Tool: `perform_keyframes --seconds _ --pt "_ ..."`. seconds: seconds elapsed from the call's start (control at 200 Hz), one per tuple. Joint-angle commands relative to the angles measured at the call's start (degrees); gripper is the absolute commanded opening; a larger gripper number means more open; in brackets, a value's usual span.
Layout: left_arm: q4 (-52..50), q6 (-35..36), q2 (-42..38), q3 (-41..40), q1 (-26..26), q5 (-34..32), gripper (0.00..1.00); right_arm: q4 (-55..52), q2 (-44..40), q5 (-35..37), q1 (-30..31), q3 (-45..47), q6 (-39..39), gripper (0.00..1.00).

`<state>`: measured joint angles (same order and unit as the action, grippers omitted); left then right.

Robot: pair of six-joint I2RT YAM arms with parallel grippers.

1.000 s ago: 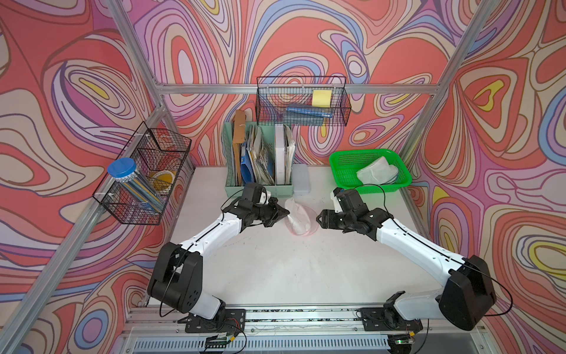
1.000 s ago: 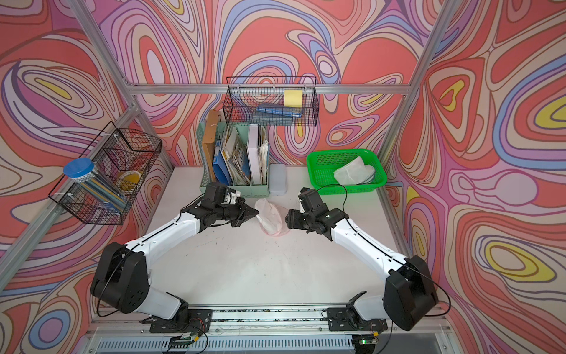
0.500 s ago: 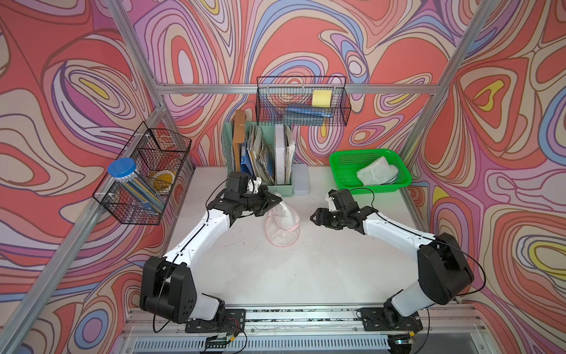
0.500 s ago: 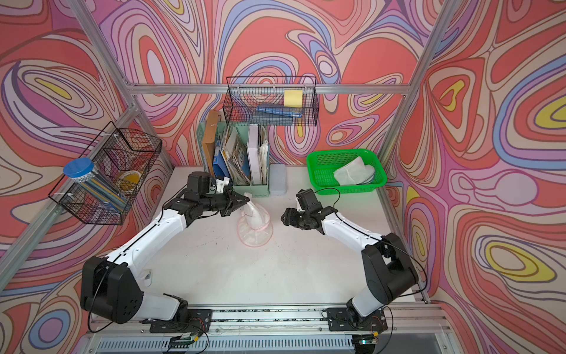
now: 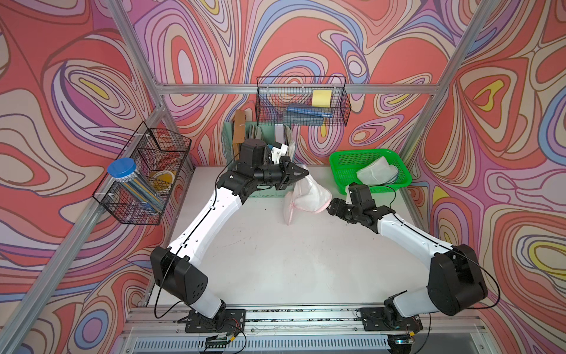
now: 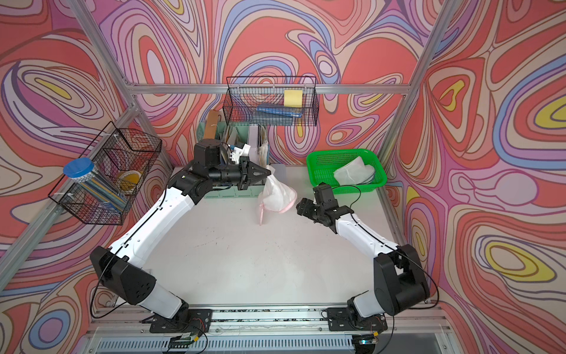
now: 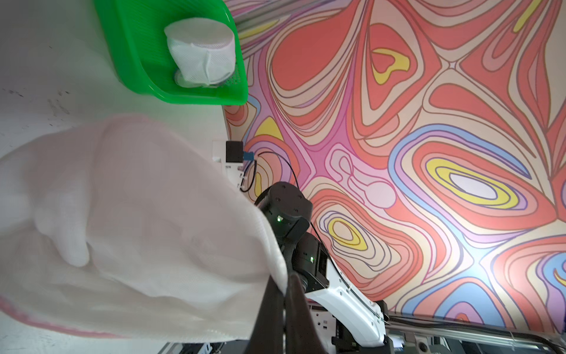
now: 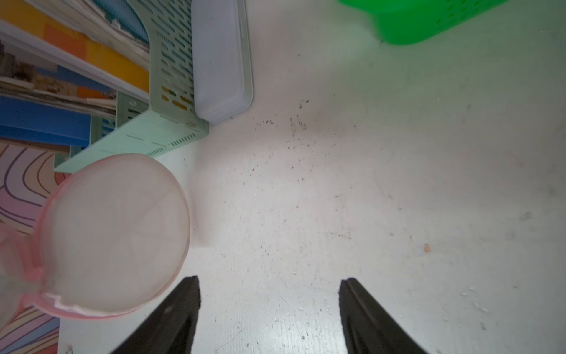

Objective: Turn the laundry bag inside out
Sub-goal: Turn over the laundry bag at the center of the board.

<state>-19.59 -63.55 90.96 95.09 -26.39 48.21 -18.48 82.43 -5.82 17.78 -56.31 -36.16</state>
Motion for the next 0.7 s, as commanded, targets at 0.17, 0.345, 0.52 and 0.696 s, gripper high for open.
perform_keyframes --seconds 0.17,0.345,0.52,0.696 --pt "-3.90 3.92 -8.32 -16.34 5.29 0.04 0.00 -2.27 0.38 -2.34 -2.14 0.23 3.83 0.75" --pt "-4.90 8.13 -11.02 -22.07 12.40 -0.47 0.00 2.14 5.82 -8.57 -0.61 1.08 2.83 0.76" --pt "-12.46 15.63 -10.54 -21.07 17.29 -1.59 0.00 3.13 11.31 -9.99 3.62 -1.41 2.79 0.76" --pt "-10.47 11.62 -10.37 -17.95 16.90 0.13 0.00 4.75 13.46 -9.80 4.87 -2.22 1.14 0.76"
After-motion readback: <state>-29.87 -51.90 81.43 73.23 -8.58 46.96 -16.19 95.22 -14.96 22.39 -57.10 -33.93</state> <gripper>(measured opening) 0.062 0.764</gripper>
